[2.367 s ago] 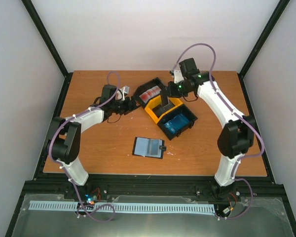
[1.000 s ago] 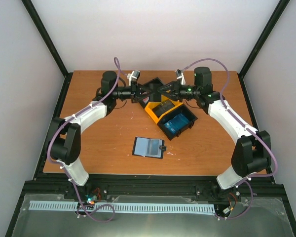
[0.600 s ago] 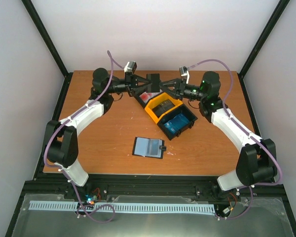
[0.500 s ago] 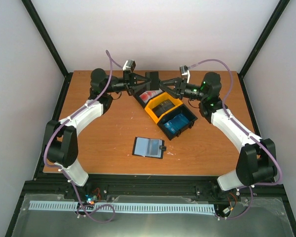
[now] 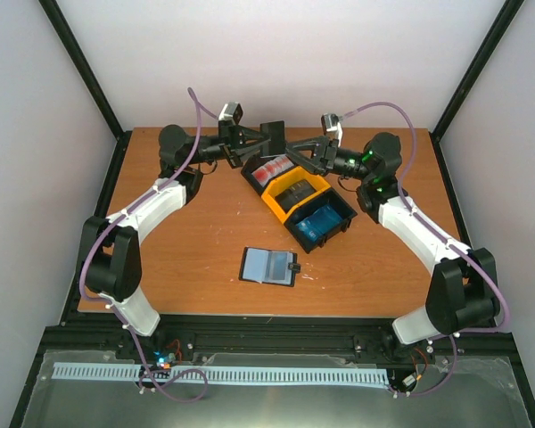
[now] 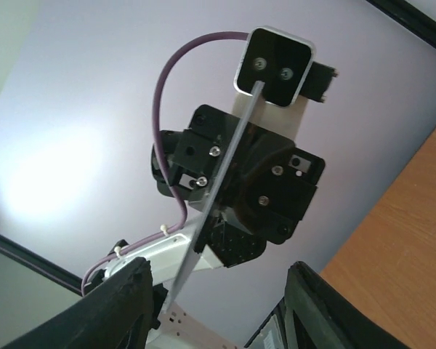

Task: Put the credit cards into the card holder
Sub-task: Pick up the credit card from the storage box.

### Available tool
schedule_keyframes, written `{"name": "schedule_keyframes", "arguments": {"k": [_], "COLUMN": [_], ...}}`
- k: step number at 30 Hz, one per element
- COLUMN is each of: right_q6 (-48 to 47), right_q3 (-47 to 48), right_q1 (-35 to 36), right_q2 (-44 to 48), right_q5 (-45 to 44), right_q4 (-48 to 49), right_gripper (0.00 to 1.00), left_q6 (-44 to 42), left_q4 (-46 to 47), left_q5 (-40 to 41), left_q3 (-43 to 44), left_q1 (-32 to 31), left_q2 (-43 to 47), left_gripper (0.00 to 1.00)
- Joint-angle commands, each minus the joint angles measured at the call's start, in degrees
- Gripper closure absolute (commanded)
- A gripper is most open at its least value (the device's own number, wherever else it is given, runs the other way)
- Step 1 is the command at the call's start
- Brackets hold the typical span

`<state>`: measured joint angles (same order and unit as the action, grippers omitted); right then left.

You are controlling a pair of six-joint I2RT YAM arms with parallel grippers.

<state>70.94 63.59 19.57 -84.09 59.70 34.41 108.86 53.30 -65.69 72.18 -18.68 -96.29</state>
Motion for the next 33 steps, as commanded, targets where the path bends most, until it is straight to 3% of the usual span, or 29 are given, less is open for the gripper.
{"name": "schedule_keyframes", "arguments": {"k": [1,17,27,33], "right_q6": [2.0,0.0,0.0,-0.5], "right_q3": [0.5,0.3,0.4,1.4], "right_q1": [0.6,1.8,1.9,1.9], "right_q2": [-0.3,-1.7,-1.7,-2.5], "right_q5": [1.6,2.0,1.0,-0.7], "right_q4": [7.7,6.3,6.5,2.3], "right_gripper": [0.5,0.66,0.65,0.71], "left_q6": [1.0,4.1,9.8,7.0], "left_q4": [2.6,4.6,8.2,6.9], "left_q5": [1.0,1.6,2.3,1.9], "left_q3": [1.6,0.9,0.0,-0.4], "left_q1": [0.3,0.3,0.3,0.3], "left_q2": [-0.6,0.6,1.9,2.4], "left_gripper": [1.0,0.99,0.99,0.99]}}
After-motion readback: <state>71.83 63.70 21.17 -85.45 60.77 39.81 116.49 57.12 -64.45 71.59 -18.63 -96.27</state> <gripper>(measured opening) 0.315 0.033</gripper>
